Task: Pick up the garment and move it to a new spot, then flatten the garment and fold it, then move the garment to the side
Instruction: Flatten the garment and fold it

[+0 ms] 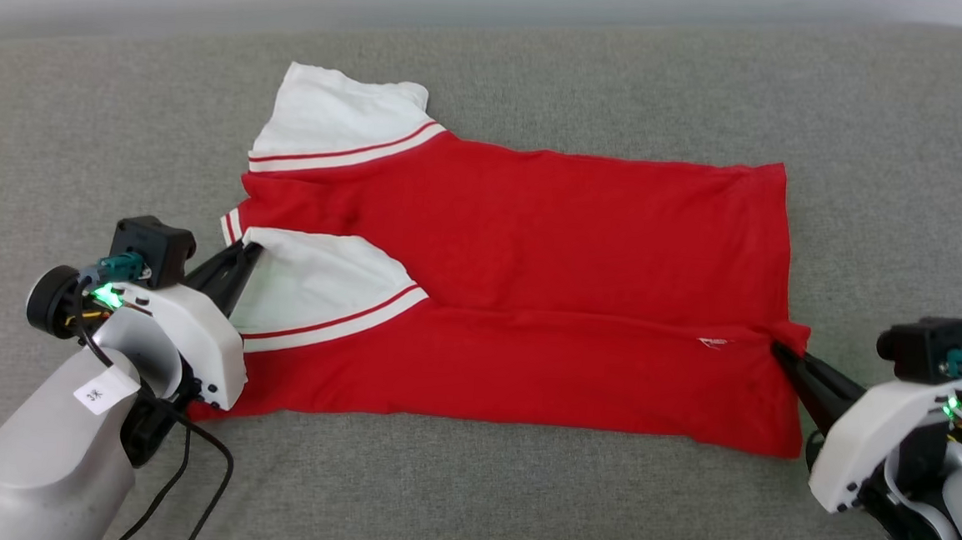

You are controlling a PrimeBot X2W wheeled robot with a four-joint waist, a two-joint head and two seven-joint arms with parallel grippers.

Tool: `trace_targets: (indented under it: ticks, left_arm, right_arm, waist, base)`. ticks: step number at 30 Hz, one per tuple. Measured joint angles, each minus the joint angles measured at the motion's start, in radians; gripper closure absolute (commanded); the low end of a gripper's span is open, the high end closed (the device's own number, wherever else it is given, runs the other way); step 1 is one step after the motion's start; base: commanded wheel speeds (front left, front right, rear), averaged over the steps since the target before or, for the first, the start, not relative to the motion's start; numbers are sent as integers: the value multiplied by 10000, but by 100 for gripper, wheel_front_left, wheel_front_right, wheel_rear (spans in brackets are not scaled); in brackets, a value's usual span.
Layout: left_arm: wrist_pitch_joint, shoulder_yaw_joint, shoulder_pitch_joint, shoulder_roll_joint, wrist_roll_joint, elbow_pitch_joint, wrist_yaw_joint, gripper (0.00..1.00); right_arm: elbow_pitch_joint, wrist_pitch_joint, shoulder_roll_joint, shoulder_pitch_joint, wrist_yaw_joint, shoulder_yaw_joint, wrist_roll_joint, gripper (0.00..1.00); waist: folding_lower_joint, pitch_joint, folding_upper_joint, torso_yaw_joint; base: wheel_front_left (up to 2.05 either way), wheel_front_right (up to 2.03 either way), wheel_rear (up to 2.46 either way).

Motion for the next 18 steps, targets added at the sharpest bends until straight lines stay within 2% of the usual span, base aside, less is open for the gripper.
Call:
trace_targets:
  ticks: [8, 13, 14, 15, 16, 17, 18]
  left_arm:
    - [-245, -901, -393, -217, -334, 1419, -56, 100]
    - [-525, -1540, -634, -290, -790, 1847, -58, 100]
    - [-591, -1634, -667, -311, -899, 1948, -56, 88]
    - [-610, -1753, -731, -336, -968, 2059, -58, 44]
    - [-650, -1887, -822, -343, -951, 2199, -58, 0]
    - [-692, -1985, -896, -359, -972, 2259, -58, 0]
    - [-756, -2059, -961, -382, -1035, 2309, -58, 0]
  right_arm:
    - [1476, 226, 173, -987, 0, 740, -274, 100]
    - [1931, -86, 236, -1245, 0, 951, -194, 100]
    - [1977, -188, 249, -1277, 0, 978, -174, 100]
    - [2010, -280, 263, -1278, 0, 986, -157, 82]
    - [2042, -403, 263, -1276, 0, 986, -130, 47]
    - [2048, -520, 261, -1273, 0, 965, -102, 0]
    - [2042, -625, 259, -1269, 0, 938, -84, 0]
  waist:
    - [-1, 415, 0, 0]
    - [-2, 410, 0, 70]
    - [-1, 383, 0, 70]
    - [-1, 347, 0, 75]
    - [-1, 298, 0, 90]
    - [-1, 237, 0, 109]
    - [-2, 166, 0, 130]
  base:
    - [0, 0, 0]
    - [0, 0, 0]
    - [0, 0, 0]
    - [0, 0, 0]
    - [0, 0, 0]
    - [0, 0, 0]
    - [0, 0, 0]
